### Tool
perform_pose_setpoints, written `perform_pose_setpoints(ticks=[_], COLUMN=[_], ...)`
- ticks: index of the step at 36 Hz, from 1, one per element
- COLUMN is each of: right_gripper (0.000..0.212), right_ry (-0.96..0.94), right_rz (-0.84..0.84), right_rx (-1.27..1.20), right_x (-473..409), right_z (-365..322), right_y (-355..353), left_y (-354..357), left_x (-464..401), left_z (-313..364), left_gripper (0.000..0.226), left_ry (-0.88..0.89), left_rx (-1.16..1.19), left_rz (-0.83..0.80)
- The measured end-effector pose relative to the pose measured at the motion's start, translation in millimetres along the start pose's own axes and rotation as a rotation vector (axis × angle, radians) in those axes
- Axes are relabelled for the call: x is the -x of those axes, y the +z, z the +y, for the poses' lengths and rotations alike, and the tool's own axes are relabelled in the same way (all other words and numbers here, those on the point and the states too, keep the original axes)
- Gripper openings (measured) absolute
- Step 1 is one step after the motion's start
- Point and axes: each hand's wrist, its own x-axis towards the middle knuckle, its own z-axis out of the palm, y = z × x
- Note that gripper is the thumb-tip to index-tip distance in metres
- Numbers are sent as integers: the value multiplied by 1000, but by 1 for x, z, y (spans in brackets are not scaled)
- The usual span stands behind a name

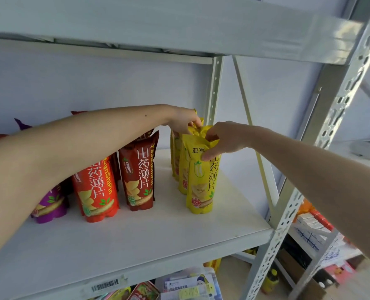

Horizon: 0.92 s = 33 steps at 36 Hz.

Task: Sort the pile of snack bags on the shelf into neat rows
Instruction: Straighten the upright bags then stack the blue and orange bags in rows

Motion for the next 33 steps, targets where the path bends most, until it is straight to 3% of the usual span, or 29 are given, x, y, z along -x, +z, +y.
perform_pose_setpoints(ticks=[14, 20, 26, 33], right_gripper=[46, 35, 38, 39], right_ry=[-3, 5, 22, 3], right_rz=[64, 31, 34, 57], right_rx=[-44, -63, -95, -89], right_x=[-10, -16, -22, -32], right_z=[2, 5, 7, 8], right_y=[7, 5, 5, 6], left_y=[-7, -9, -12, -17], left_x=[1, -7, -11, -18], left_z=[-3, -7, -11, -17], left_gripper=[41, 38, 42, 44], left_ry=[-17, -69, -74, -62], left_rx=[-54, -301, -190, -128], left_rz=[70, 164, 36, 7])
